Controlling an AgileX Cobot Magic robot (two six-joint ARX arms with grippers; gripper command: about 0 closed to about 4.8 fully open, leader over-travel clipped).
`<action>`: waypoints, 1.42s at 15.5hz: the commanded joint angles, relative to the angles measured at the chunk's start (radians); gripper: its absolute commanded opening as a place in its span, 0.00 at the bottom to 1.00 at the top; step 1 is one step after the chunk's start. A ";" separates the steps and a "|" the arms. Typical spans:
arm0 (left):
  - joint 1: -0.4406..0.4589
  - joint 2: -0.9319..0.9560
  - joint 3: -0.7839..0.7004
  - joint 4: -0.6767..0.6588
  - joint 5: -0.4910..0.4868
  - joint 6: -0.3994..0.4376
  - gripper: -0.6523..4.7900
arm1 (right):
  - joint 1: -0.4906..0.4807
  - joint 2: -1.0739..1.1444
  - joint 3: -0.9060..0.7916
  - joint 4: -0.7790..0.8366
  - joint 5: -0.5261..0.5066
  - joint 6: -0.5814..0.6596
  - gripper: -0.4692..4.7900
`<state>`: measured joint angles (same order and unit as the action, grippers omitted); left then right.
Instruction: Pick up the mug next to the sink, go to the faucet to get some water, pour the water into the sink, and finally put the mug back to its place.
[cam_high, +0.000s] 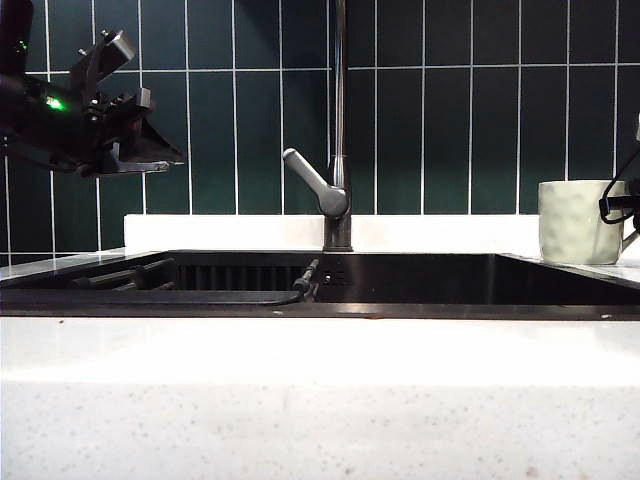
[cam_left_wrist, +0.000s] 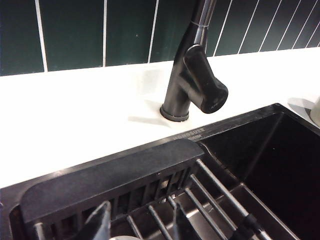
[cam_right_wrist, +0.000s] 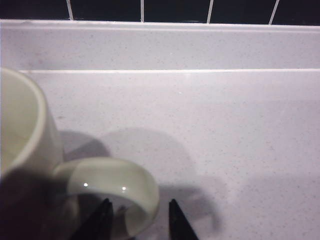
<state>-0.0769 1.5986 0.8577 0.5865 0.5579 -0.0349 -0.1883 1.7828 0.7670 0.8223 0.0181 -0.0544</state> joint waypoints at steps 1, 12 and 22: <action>-0.002 -0.003 0.003 0.007 0.007 0.001 0.41 | -0.017 -0.003 0.005 0.056 0.002 -0.002 0.39; -0.002 -0.003 0.003 -0.032 0.007 0.001 0.40 | -0.029 -0.003 0.005 0.074 -0.092 0.002 0.24; -0.002 -0.003 0.003 -0.028 0.049 0.000 0.39 | -0.027 -0.024 0.005 0.108 -0.119 0.002 0.09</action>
<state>-0.0776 1.5986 0.8577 0.5457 0.5995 -0.0349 -0.2176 1.7798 0.7681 0.8925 -0.0872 -0.0502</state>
